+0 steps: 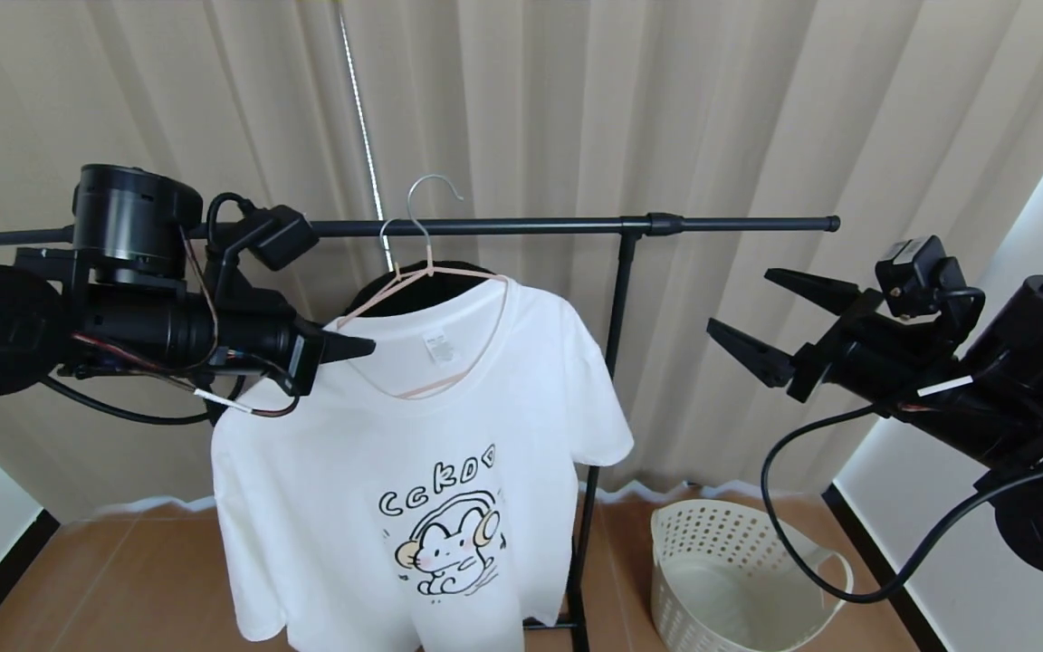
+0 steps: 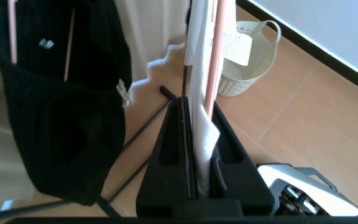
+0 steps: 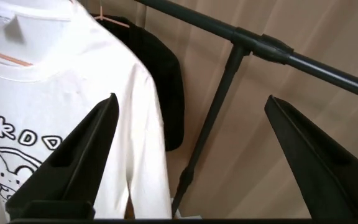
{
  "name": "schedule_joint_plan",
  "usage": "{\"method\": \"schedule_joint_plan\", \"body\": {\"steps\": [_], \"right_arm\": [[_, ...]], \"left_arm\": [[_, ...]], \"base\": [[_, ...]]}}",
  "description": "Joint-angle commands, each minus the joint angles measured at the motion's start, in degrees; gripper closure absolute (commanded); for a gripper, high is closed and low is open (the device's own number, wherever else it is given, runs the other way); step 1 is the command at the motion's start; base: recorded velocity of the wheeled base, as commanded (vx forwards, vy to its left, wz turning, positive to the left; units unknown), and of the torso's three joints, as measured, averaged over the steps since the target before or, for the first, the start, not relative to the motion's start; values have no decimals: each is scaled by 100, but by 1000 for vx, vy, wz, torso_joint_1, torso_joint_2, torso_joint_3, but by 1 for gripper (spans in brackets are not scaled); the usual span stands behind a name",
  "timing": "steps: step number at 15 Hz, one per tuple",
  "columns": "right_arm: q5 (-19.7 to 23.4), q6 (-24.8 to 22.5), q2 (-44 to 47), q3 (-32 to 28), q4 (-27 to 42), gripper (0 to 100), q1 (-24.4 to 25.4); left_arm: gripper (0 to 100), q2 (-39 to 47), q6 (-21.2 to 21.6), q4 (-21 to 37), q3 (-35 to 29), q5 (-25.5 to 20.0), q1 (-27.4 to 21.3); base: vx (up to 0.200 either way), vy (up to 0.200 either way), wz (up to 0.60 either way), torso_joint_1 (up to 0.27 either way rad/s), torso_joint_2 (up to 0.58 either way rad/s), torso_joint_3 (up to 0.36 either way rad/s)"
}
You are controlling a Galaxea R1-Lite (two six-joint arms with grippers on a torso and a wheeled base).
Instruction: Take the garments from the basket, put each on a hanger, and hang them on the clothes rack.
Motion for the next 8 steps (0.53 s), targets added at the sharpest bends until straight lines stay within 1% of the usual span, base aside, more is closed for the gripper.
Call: {"method": "schedule_joint_plan", "body": {"steps": [1,2,3,4,5,7,8], "right_arm": [[-7,1,-75,-11,3,0,9],[-7,1,-66,-3,3,0,9],[-7,1,-66,-3,3,0,9],[-7,1,-66,6,3,0,9],[-7,1,-66,15,3,0,9],[-7,-8,-66,41,-6,0,9],[-7,-8,-57,41,-6,0,9]], "left_arm": [[100,360,-283,-228,-26,366,-163],[100,518,-547,-431,-61,700,-268],[100,579,-652,-527,-79,840,-312],[100,826,-933,-844,-131,1210,-426],[100,1010,-1065,-1090,-184,1412,-505],[100,1309,-1162,-1336,-316,1684,-602],[100,1502,-1188,-1538,-413,1746,-620]], "base": [[0,0,0,0,0,0],[0,0,0,0,0,0],[0,0,0,0,0,0],[0,0,0,0,0,0],[0,0,0,0,0,0],[0,0,0,0,0,0],[0,0,0,0,0,0]]}}
